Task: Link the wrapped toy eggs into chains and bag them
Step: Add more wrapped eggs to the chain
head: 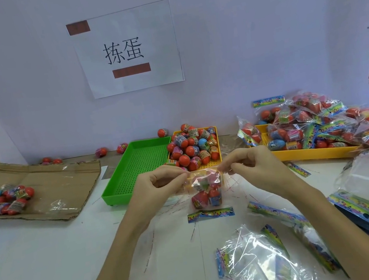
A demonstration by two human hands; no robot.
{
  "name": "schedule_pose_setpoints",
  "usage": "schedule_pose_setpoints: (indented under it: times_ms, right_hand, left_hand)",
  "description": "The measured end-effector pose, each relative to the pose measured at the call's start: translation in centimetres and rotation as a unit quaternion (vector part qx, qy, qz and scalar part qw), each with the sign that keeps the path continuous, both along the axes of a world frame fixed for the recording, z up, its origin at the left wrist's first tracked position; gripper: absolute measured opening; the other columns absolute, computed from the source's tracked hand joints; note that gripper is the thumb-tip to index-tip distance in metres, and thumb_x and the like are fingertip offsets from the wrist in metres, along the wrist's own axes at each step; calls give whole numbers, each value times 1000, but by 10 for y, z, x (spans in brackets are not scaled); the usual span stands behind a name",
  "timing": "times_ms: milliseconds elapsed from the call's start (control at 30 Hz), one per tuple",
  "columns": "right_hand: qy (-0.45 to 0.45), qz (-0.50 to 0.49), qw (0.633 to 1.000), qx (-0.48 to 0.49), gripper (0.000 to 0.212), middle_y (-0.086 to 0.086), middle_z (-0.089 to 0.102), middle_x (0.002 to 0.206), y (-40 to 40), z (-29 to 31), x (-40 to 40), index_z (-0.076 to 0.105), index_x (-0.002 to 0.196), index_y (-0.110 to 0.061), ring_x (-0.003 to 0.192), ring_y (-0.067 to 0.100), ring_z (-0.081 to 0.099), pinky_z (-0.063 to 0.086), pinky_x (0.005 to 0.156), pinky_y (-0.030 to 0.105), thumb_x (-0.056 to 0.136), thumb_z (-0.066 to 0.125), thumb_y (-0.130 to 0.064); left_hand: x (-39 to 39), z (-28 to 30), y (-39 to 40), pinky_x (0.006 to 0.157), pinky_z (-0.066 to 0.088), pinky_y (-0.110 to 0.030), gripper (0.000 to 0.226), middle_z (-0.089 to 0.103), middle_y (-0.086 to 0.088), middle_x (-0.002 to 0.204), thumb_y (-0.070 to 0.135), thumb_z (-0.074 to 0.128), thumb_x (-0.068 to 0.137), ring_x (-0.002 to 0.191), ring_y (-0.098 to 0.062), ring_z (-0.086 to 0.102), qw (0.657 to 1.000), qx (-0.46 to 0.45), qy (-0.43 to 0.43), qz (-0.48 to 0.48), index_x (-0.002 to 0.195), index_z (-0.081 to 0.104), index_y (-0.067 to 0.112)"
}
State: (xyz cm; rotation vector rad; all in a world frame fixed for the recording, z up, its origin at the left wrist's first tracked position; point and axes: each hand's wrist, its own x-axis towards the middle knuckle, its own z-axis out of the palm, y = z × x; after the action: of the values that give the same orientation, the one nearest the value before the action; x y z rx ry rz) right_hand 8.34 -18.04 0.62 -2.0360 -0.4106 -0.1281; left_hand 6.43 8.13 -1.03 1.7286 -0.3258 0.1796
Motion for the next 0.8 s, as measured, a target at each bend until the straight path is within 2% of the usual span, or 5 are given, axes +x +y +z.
schedule_pose_setpoints:
  times_ms: [133, 367, 600, 700, 800]
  right_hand:
    - [6, -2, 1000, 2, 6, -14, 76, 88, 6, -4, 1, 79, 96, -26, 83, 4, 71, 60, 74, 21, 91, 76, -28]
    - [24, 31, 997, 65, 14, -2, 75, 93, 7, -7, 0, 74, 99, -17, 87, 9, 71, 57, 82, 21, 89, 77, -7]
    - [38, 43, 990, 128, 14, 1, 74, 95, 9, -1, -4, 73, 104, -22, 95, 18, 70, 60, 90, 33, 94, 73, -12]
    - [56, 79, 986, 134, 18, 2, 75, 98, 12, 1, -7, 72, 110, -23, 97, 15, 71, 59, 90, 32, 94, 73, -15]
    - [45, 121, 983, 130, 23, 5, 76, 97, 20, 2, -11, 71, 114, -20, 94, 17, 73, 57, 83, 27, 93, 74, -12]
  left_hand:
    - [1, -4, -8, 86, 64, -35, 19, 78, -5, 105, 4, 85, 82, 95, -25, 76, 999, 16, -23, 21, 100, 81, 6]
    - [2, -8, -8, 82, 65, -39, 22, 77, -8, 104, -4, 81, 84, 99, -26, 75, 999, -27, -20, 10, 103, 79, 8]
    - [-1, 0, -5, 87, 62, -33, 30, 75, -5, 104, 5, 84, 85, 98, -22, 71, 999, -20, 18, -29, 110, 73, 17]
    - [-3, 4, -4, 91, 61, -35, 39, 72, 3, 112, 21, 84, 84, 105, -19, 70, 998, 20, 19, -55, 119, 68, 27]
    - [-6, 7, -16, 86, 63, -34, 27, 74, 3, 110, 33, 85, 86, 105, -21, 74, 998, 51, 1, -46, 111, 74, 31]
